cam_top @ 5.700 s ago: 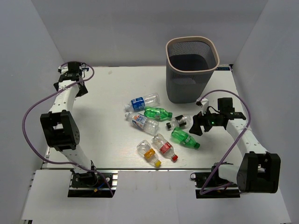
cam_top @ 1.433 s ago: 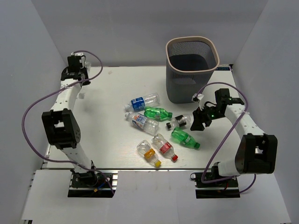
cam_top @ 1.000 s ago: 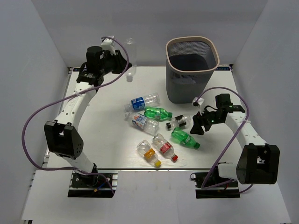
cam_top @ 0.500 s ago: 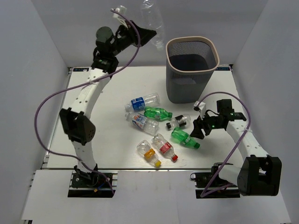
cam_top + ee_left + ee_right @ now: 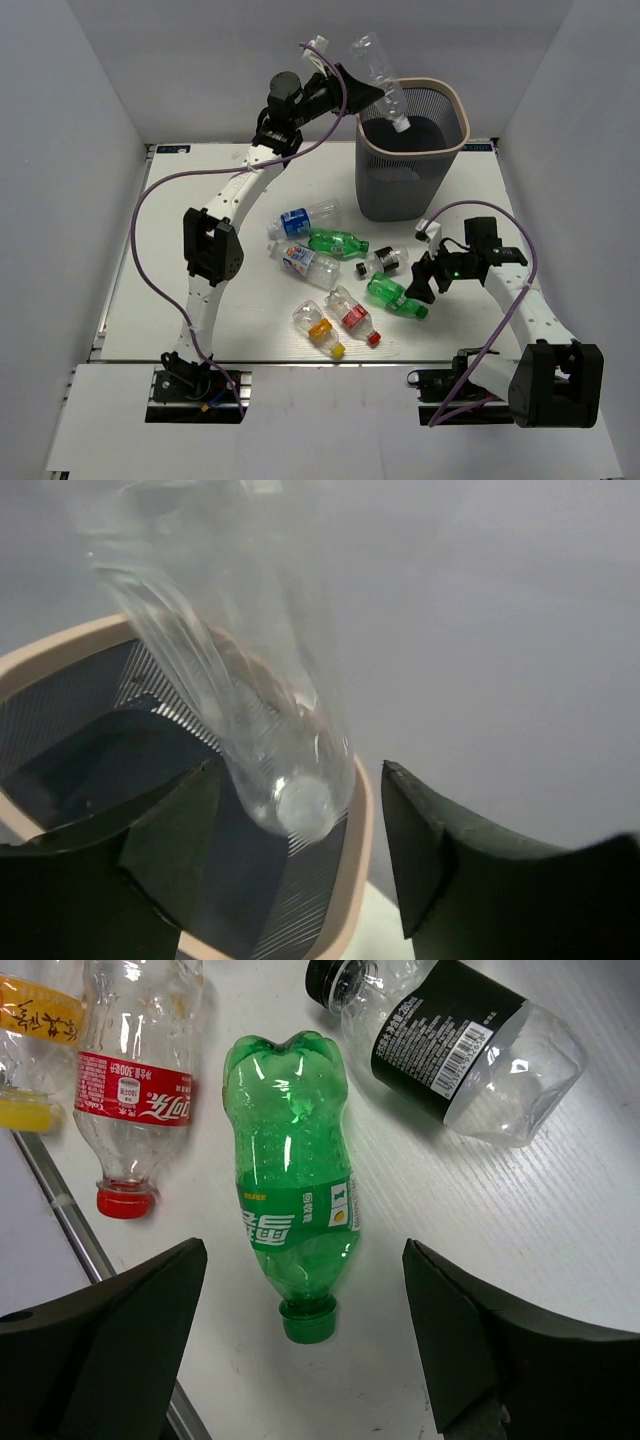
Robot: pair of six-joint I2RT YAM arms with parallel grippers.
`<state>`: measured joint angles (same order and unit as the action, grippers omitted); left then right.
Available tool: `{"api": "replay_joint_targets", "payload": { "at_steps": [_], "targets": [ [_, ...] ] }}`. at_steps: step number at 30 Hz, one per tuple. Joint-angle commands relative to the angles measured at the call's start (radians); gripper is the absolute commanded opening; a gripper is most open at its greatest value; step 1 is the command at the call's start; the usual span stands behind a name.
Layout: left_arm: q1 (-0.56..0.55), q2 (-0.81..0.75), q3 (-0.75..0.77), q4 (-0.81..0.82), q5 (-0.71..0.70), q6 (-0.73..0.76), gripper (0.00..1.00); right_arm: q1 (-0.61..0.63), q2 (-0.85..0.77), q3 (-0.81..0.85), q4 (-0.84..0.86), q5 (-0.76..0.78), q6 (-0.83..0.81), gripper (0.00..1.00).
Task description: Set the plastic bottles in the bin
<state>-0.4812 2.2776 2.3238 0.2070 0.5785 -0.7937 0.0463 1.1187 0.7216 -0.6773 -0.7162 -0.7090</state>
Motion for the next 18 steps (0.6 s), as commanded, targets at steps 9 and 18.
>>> {"api": "replay_joint_targets", "payload": {
  "at_steps": [9, 18],
  "targets": [
    [-0.002, -0.183, 0.101, -0.191, -0.089, 0.088, 1.0, 0.009, 0.003, 0.022, 0.102, -0.06, -0.352, 0.88],
    [-0.002, -0.864, -0.756, -0.711, -0.459, 0.445, 1.0, 0.099, 0.165, 0.096, -0.033, -0.029, -0.356, 0.87]
  ]
}}
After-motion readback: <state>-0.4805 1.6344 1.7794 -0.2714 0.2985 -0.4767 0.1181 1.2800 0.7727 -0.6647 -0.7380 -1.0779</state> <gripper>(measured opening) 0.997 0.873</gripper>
